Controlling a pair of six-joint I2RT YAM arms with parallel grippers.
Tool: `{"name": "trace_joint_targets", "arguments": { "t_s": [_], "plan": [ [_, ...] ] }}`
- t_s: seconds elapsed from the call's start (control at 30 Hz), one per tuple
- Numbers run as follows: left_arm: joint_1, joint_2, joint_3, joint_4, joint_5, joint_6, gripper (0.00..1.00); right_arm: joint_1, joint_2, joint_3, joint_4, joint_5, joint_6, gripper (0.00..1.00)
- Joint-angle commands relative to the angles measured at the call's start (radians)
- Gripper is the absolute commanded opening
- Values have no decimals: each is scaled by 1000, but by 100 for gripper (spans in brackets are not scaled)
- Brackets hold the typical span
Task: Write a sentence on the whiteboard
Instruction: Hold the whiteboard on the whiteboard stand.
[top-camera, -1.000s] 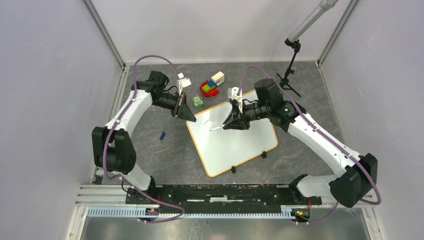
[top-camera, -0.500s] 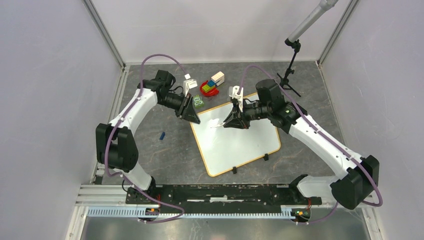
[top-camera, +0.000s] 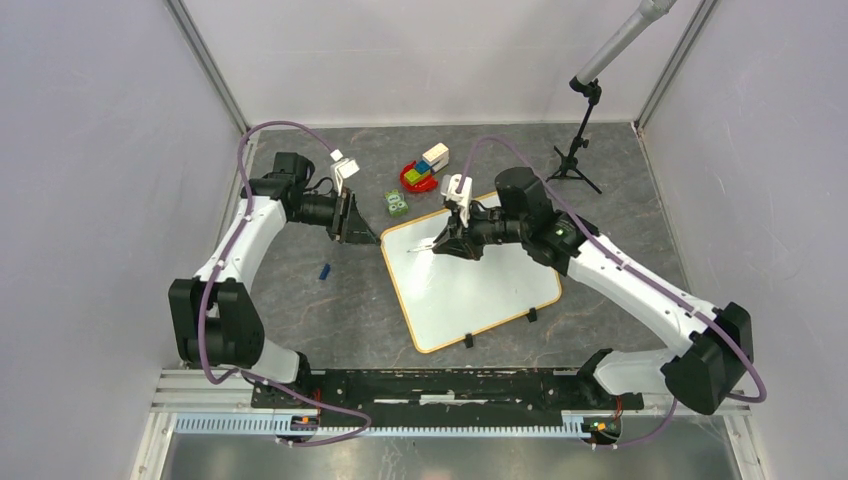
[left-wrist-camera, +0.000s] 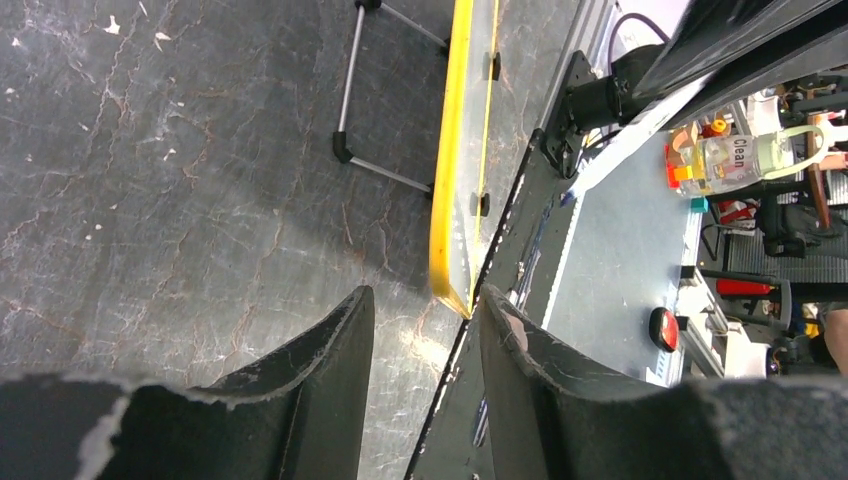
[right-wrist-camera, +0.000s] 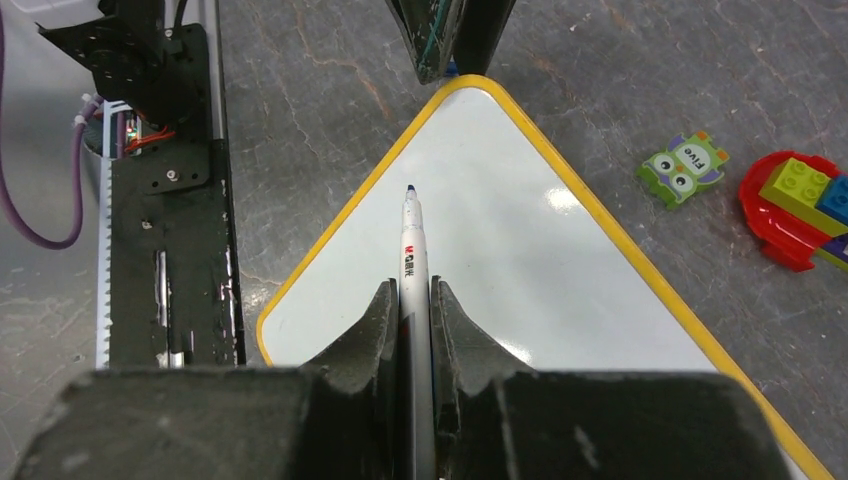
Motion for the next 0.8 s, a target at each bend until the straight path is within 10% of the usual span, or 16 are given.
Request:
{"name": "trace_joint_targets", "arguments": {
  "t_s": [0.0, 0.77],
  "plan": [
    [-7, 13, 13, 50, 71, -36, 49, 28, 38, 44, 51, 86, 25, 0],
    [-50, 29, -1, 69, 84, -27, 23, 45, 72, 94, 53, 88, 56, 0]
  ]
}}
